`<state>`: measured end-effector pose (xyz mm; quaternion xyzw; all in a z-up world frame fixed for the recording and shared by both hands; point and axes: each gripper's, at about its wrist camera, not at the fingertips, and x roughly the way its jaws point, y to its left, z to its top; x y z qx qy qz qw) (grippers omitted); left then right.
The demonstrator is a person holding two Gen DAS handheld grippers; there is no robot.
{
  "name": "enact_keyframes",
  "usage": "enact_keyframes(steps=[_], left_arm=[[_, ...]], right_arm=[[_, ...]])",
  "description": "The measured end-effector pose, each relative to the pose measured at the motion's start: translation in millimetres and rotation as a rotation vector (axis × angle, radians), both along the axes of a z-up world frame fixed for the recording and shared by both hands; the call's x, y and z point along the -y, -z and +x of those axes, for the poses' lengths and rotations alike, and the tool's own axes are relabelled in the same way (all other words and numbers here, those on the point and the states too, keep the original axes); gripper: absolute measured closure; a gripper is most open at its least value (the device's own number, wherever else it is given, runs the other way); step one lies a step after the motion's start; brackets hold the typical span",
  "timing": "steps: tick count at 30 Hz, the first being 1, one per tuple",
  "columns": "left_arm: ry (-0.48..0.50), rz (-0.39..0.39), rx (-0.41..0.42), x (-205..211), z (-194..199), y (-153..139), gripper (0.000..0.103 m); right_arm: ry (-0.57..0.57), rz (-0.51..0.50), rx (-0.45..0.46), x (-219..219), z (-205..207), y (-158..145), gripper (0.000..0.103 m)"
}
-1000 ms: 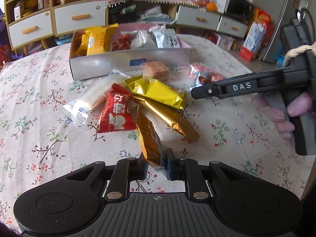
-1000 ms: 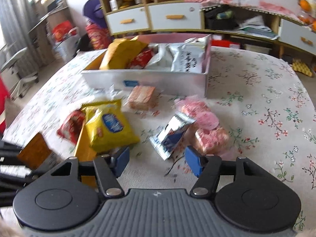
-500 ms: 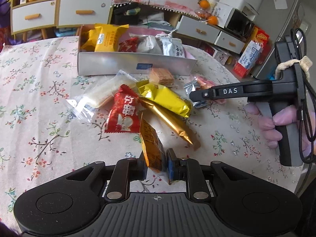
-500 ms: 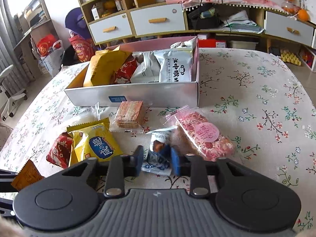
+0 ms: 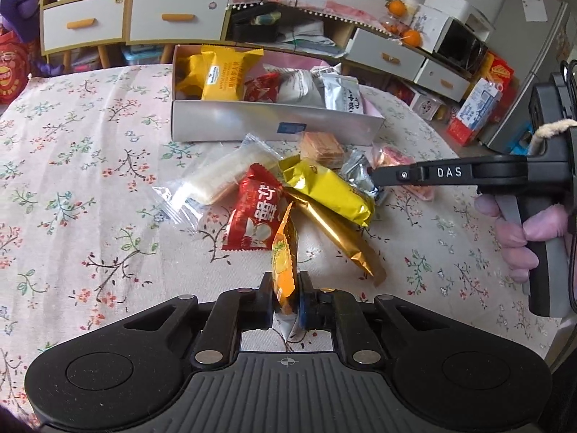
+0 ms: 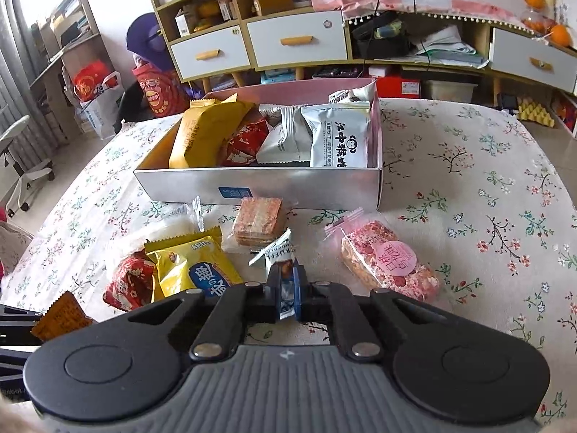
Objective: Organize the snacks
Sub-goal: 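Carry both held snacks into the pink box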
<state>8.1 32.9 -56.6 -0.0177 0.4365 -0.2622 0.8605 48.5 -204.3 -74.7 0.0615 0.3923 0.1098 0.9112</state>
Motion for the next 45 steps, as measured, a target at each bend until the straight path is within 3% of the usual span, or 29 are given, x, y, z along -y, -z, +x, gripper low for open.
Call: enact_keyframes(steps=[3, 5, 8, 15, 16, 22, 35, 45], left_arm=[[-0.014, 0.011, -0.019, 0.1, 2.6, 0.5, 0.093], [-0.017, 0.012, -0.024, 0.1, 2.5, 0.6, 0.093], [-0.018, 0.010, -0.026, 0.8, 2.5, -0.3, 0.093], [-0.033, 0.008, -0.035, 2.1, 7.0, -0.5, 0.093], [-0.034, 0.007, -0.035, 2.5, 7.6, -1.0, 0.093], [-0.038, -0.015, -0.035, 1.7, 8.5, -7.9, 0.093], [-0.114, -0.140, 0.018, 6.7, 32.0, -44.7, 0.093], [-0.211, -0.253, 0.016, 26.6, 79.8, -45.9, 0.093]], right_arm=[[-0.010, -0.012, -0.009, -4.0, 0.9, 3.5, 0.096], [-0.016, -0.025, -0.003, -7.1, 1.3, 4.9, 0.081], [-0.027, -0.052, 0.002, -11.6, 3.1, 8.0, 0.075], [-0.062, -0.157, 0.032, -24.5, 9.4, 15.3, 0.074], [-0.069, -0.170, 0.037, -25.8, 9.2, 15.2, 0.079], [-0.073, -0.171, 0.041, -24.4, 8.0, 9.3, 0.082], [-0.014, 0.003, 0.090, -11.1, 8.4, -29.4, 0.082], [0.073, 0.165, 0.126, 0.2, 33.3, -37.6, 0.082]])
